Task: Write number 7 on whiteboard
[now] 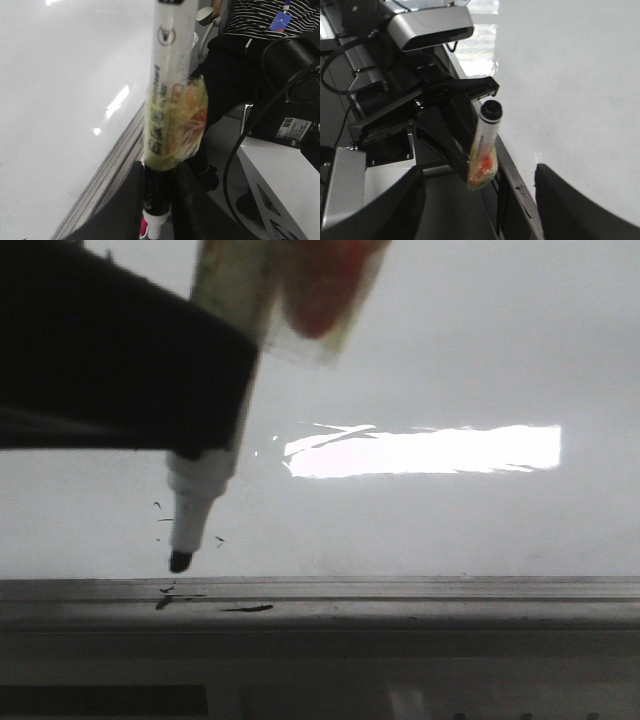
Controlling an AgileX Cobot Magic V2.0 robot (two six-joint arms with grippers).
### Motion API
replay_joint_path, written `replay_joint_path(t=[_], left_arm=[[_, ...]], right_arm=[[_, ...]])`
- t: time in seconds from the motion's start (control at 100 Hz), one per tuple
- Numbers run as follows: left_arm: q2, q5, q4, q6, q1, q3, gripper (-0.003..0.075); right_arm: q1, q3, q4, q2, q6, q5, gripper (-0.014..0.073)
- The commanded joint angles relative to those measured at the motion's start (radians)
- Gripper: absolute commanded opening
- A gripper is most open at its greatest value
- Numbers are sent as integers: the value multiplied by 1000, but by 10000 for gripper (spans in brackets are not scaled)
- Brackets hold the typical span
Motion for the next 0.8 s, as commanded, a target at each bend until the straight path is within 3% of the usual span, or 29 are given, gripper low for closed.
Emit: replay_joint_path(t=[0.0, 0.42, 0.79], left_arm=[[-9, -77, -12, 3, -20, -26, -5], [-9, -77, -12, 3, -93, -26, -5], [-9, -38, -12, 3, -93, -26, -5]], right_arm=[[37, -34, 75, 36, -63, -20, 426], [149, -34, 283, 166, -276, -15, 426], [286, -38, 361, 296, -289, -125, 426]])
